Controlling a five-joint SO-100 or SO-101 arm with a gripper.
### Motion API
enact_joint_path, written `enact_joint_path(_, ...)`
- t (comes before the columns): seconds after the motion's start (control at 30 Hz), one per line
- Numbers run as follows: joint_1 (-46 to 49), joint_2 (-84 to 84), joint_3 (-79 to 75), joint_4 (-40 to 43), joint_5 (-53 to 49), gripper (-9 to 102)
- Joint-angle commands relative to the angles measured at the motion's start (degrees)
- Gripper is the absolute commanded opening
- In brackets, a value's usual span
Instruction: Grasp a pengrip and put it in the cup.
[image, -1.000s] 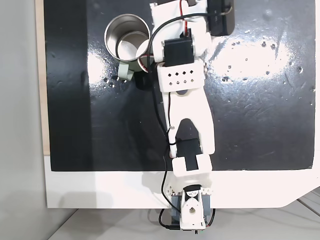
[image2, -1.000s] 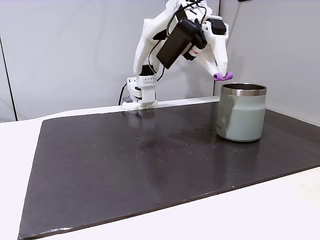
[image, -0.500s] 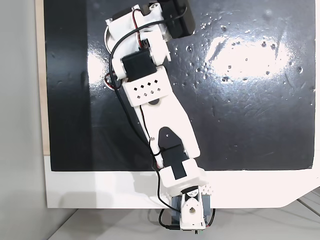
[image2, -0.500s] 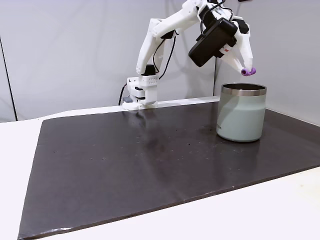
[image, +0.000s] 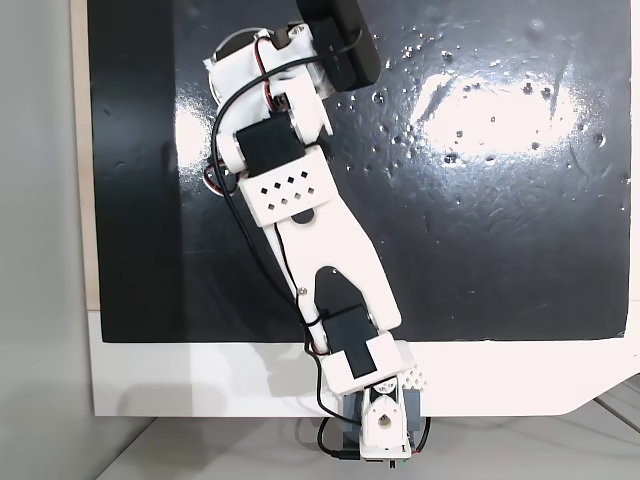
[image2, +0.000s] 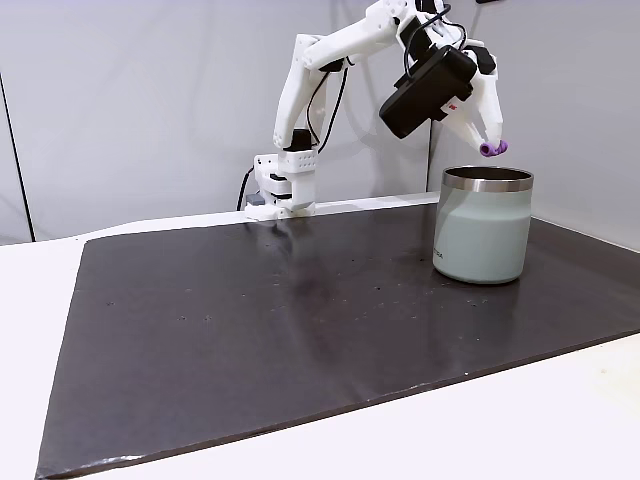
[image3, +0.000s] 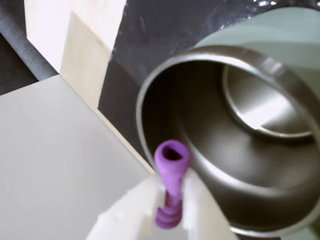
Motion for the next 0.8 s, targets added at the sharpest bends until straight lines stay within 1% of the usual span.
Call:
enact_joint_path(0.0,0.3,5.4,-1.4,0.7,1.1,16)
enact_joint_path(0.1,0.8,5.6,-1.8,1.9,1.1,25)
enact_joint_path(0.2,1.4,5.6,-2.6,2.9,1.5,28)
enact_joint_path(0.47,1.8,5.6,-4.2,5.8,1.6,28)
enact_joint_path(0.77,2.2,5.6,-4.5,7.0,1.7,28)
